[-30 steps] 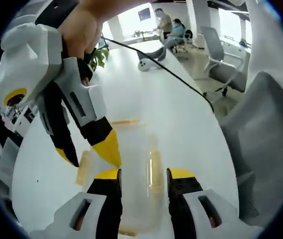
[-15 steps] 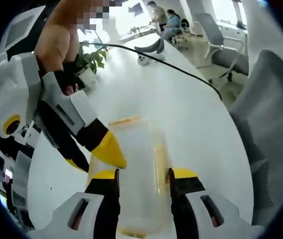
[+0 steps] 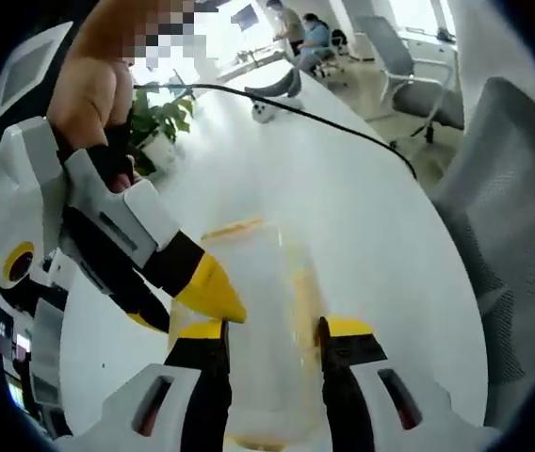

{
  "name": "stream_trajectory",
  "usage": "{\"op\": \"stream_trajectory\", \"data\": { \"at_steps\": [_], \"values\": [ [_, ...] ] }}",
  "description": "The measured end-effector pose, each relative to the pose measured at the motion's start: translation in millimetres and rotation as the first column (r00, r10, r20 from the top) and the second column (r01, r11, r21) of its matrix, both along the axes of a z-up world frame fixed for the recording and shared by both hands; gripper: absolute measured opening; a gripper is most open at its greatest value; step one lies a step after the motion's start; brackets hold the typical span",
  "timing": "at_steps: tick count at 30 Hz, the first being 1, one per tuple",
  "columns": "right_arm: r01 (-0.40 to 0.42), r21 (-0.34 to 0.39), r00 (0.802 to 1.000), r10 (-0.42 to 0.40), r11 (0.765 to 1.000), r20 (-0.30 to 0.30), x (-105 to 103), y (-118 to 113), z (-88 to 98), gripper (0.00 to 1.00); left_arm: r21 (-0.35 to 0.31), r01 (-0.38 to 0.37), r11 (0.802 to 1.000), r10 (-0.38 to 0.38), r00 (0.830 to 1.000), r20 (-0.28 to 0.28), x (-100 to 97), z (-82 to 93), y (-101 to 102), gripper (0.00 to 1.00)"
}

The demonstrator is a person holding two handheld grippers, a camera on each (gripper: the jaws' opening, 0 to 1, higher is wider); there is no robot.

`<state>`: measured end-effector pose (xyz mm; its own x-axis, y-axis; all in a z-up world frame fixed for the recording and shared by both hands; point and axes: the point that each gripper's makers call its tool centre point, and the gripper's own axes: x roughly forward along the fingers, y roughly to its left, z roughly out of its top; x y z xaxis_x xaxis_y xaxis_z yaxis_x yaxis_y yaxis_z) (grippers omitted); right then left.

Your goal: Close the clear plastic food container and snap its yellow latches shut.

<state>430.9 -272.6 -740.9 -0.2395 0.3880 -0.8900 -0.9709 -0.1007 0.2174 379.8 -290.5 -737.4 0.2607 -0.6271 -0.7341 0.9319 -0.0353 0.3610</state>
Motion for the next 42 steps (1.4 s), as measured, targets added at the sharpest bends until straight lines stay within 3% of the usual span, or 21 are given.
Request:
{"op": "stream_trajectory", "data": {
  "at_steps": [13, 14, 15, 18, 20, 32, 42],
  "values": [
    [-0.006, -0.025, 1.000, 0.006, 1.000, 0.011, -1.9, 0.2, -1.5, 0.42, 0.027, -0.044, 0.999, 0.045, 0.999, -0.031, 4.1, -0.8, -0.8, 0.28],
    [0.005, -0.048, 1.000, -0.005, 0.999, 0.002, -2.5, -3.0, -2.9, 0.42, 0.020, -0.076, 0.997, 0.077, 0.995, -0.062, 1.6, -4.6, -1.3, 0.28],
    [-0.009, -0.038, 1.000, 0.010, 0.999, 0.004, -1.8, -0.9, -2.9, 0.42, 0.040, -0.059, 0.997, 0.061, 0.997, -0.048, 3.5, -4.5, 1.2, 0.28],
    [-0.037, -0.021, 0.999, 0.037, 0.999, -0.018, -3.0, 5.8, -5.3, 0.41, 0.021, -0.052, 0.998, 0.053, 0.997, -0.048, 7.1, -3.7, 3.3, 0.28],
    [-0.028, -0.049, 1.000, 0.028, 0.998, -0.012, -0.7, 1.1, -5.5, 0.41, 0.023, -0.050, 0.999, 0.051, 0.998, -0.045, 8.1, -2.6, 3.1, 0.29],
    [-0.026, -0.051, 1.000, 0.025, 0.998, -0.008, -1.9, -0.2, -3.3, 0.43, 0.024, -0.040, 0.999, 0.040, 0.999, -0.036, 8.1, -1.3, 2.0, 0.30],
    [0.045, 0.005, 0.999, -0.045, 0.999, -0.017, -0.8, -2.0, 0.5, 0.44, -0.012, -0.039, 0.999, 0.038, 0.997, -0.074, 6.2, 4.4, -0.4, 0.32]
  ]
}}
